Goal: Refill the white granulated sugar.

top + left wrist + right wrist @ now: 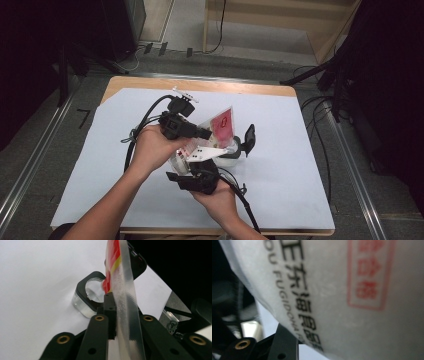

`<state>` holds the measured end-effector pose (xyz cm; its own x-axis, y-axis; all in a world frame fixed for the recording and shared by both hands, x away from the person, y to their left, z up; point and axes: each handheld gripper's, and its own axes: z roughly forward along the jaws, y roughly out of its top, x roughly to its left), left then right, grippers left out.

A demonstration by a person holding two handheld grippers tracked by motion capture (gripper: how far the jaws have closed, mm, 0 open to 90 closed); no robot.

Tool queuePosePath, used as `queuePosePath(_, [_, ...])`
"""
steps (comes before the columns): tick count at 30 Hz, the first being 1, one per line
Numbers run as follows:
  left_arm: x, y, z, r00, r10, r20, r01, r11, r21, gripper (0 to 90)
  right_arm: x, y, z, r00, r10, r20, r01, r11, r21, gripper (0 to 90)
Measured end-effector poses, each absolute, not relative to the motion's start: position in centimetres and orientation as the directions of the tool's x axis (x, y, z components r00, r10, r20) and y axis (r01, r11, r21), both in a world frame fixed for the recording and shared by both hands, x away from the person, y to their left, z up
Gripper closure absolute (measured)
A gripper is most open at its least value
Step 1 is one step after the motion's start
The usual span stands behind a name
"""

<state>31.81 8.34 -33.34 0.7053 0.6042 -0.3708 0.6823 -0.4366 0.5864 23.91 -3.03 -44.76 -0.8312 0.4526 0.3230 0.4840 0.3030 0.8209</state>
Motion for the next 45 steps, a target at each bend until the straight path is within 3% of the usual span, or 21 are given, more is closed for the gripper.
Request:
queuePosePath(7, [31.6, 8.3, -34.2, 0.724, 0.587, -0.361, 0.659, -0.434, 0.615, 76.6, 24.2, -3.5, -45.1, -0.821, 0.437, 0.366, 0.513, 0.283, 0.81, 60.8])
queuePosePath(11, [31.4, 8.6, -34.6, 0.718, 0.595, -0.362, 0.661, -0.418, 0.624, 83.6, 24.2, -3.5, -45.4, -0.827, 0.438, 0.353, 0.505, 0.3, 0.81, 60.8])
queuePosePath(16, [31.4, 9.0, -34.9, 0.7, 0.609, -0.372, 0.679, -0.409, 0.61, 86.1, 24.2, -3.2, -45.6, -0.838, 0.435, 0.328, 0.49, 0.337, 0.804, 59.3])
queuePosePath(19, [31.5, 9.2, -35.0, 0.692, 0.617, -0.375, 0.686, -0.402, 0.606, 86.5, 24.0, -2.9, -45.7, -0.842, 0.441, 0.31, 0.478, 0.346, 0.807, 56.8])
queuePosePath(25, [31.3, 9.2, -35.0, 0.698, 0.612, -0.373, 0.677, -0.393, 0.622, 84.8, 23.9, -2.8, -45.6, -0.839, 0.455, 0.299, 0.475, 0.343, 0.81, 60.5])
queuePosePath(37, [31.1, 9.2, -34.7, 0.706, 0.608, -0.364, 0.659, -0.376, 0.651, 78.1, 24.4, -3.3, -45.0, -0.811, 0.426, 0.401, 0.542, 0.286, 0.79, 60.6])
queuePosePath(45, [31.1, 9.4, -34.7, 0.695, 0.606, -0.387, 0.676, -0.37, 0.637, 83.9, 24.2, -3.2, -44.9, -0.819, 0.426, 0.384, 0.527, 0.296, 0.797, 60.6])
